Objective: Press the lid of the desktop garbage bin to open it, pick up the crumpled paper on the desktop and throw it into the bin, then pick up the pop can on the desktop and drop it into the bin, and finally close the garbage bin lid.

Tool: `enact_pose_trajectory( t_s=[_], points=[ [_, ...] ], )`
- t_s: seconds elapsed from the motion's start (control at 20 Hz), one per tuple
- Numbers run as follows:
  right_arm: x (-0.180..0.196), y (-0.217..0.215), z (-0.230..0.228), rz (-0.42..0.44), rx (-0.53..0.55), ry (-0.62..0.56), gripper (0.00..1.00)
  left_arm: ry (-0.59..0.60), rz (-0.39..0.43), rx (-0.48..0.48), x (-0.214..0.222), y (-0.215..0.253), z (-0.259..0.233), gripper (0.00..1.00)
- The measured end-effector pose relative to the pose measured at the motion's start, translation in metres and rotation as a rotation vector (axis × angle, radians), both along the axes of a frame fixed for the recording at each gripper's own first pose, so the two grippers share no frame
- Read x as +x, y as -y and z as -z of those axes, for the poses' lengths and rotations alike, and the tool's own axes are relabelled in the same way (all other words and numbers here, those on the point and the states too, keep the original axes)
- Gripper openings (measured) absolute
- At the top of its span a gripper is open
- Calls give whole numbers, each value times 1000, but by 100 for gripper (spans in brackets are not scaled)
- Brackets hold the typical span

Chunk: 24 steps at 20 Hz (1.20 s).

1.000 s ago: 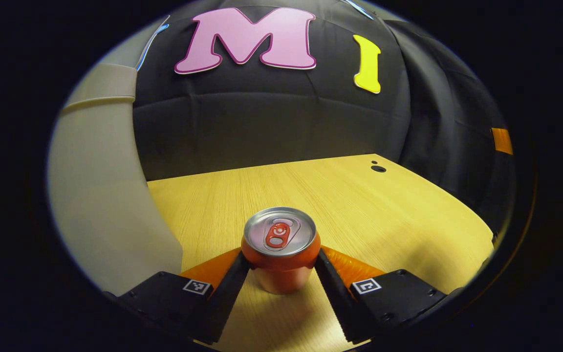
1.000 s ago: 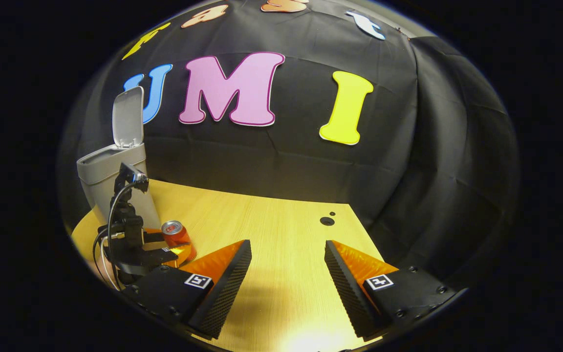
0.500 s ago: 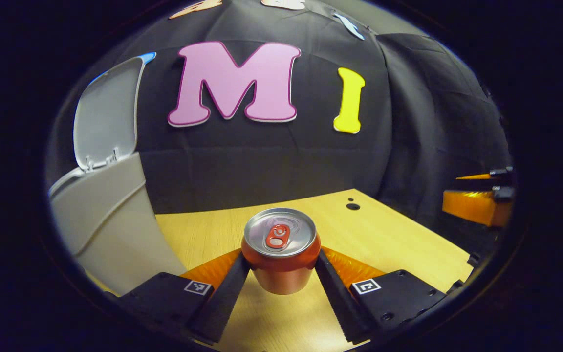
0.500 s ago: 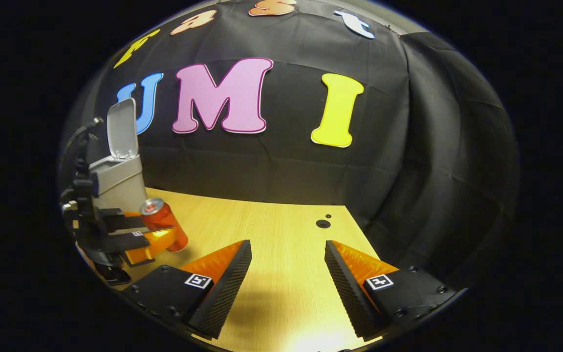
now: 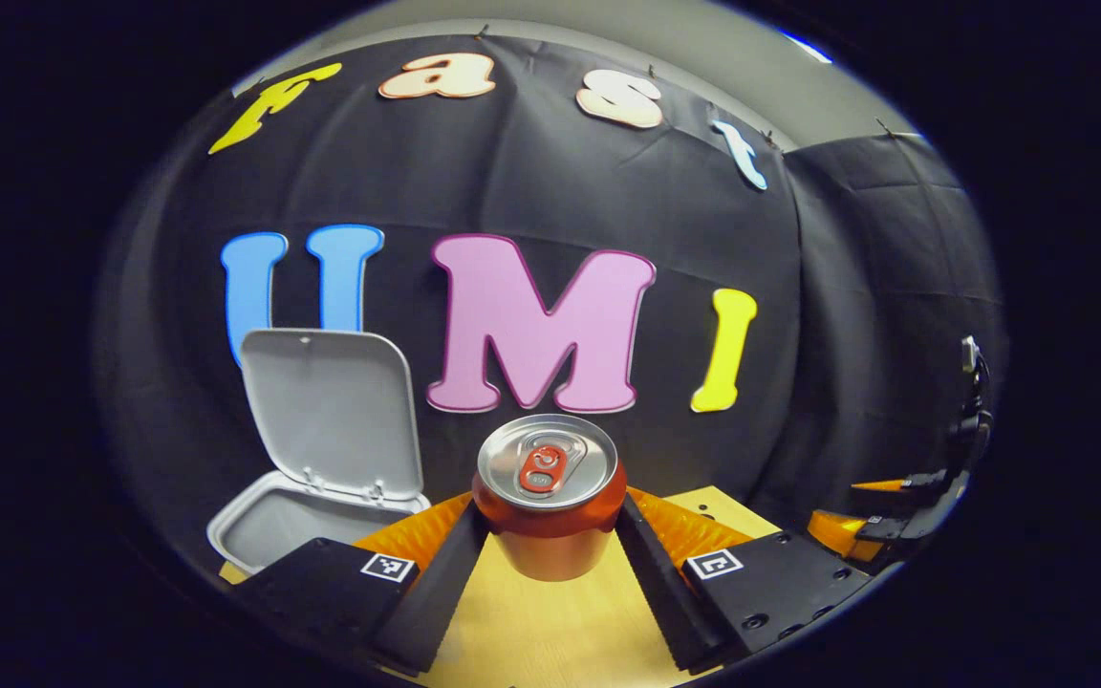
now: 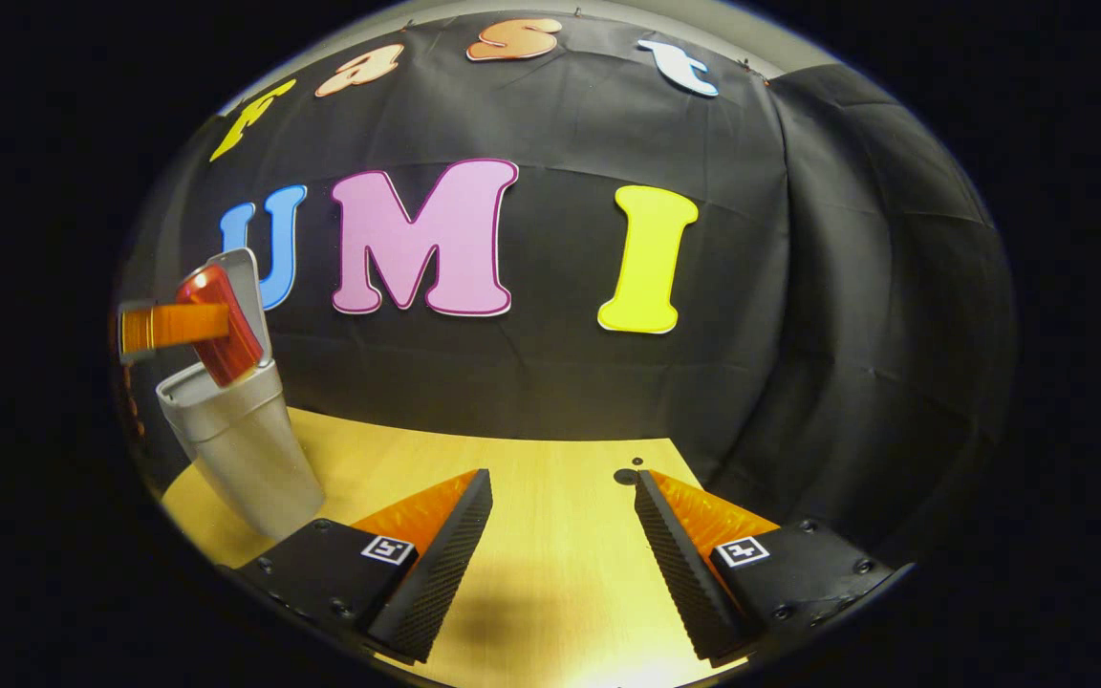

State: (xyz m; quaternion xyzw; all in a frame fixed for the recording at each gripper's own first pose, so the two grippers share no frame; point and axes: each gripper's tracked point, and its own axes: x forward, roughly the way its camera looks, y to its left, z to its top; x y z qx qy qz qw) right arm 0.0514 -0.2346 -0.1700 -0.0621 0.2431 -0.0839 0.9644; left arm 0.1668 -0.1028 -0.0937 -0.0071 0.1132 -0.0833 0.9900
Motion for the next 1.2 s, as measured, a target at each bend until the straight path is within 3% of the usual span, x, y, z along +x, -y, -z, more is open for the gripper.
enact_pose_trajectory(
  t_s=[0.2, 0.45, 0.65, 0.9, 1.2],
  points=[
    [5, -7, -15, -2, 13, 22, 98, 20, -136, 59, 16, -84, -10, 88],
    [10, -8, -28, 19, 17, 35, 98, -69, -182, 108, 23, -146, 26, 88],
    [7, -26, -40, 41, 53, 44, 98, -151, -182, 126, 26, -164, 62, 89],
    [-4, -59, -50, 2, 32, 51, 97, -161, -168, 141, 24, -168, 75, 91],
    [-18, -97, -45, -37, 54, 30, 98, -123, -203, 109, 8, -177, 56, 96]
  ],
)
